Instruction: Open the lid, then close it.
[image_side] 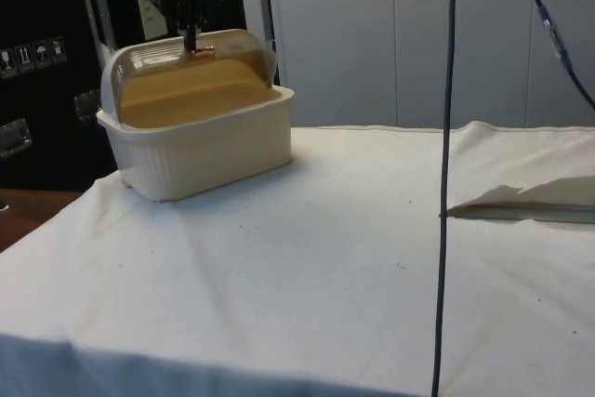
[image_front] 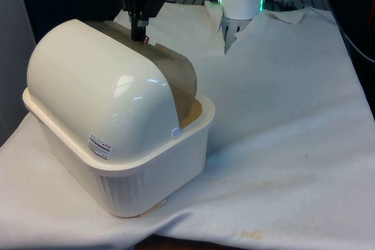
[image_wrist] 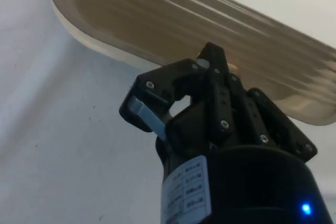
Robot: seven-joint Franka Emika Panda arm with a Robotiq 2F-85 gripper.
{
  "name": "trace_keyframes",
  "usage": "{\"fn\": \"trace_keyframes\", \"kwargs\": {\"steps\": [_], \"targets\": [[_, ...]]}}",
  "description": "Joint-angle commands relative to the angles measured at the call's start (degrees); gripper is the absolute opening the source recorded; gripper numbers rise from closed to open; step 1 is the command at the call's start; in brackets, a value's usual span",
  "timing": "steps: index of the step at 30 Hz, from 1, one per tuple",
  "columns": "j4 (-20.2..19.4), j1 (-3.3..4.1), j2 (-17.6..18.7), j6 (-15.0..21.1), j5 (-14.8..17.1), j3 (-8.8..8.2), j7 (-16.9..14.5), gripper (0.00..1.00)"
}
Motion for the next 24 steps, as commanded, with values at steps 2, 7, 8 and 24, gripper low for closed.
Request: {"fn": "trace_keyframes", "kwargs": {"steps": [2,7,8,24], "targets": [[-0.3,-0.23,-0.2,-0.6,0.9,0.69,-0.6,0.0],[-0.5,-0.11,-0.2,-2.2,1.4,1.2,-1.1,0.0],[-0.5,-0.11,-0.2,-2.4,1.4,1.26,-1.1,0.0],[-3.1,0.4,-0.5,-4.1,3.6,2.69,-2.7,0.0]]}}
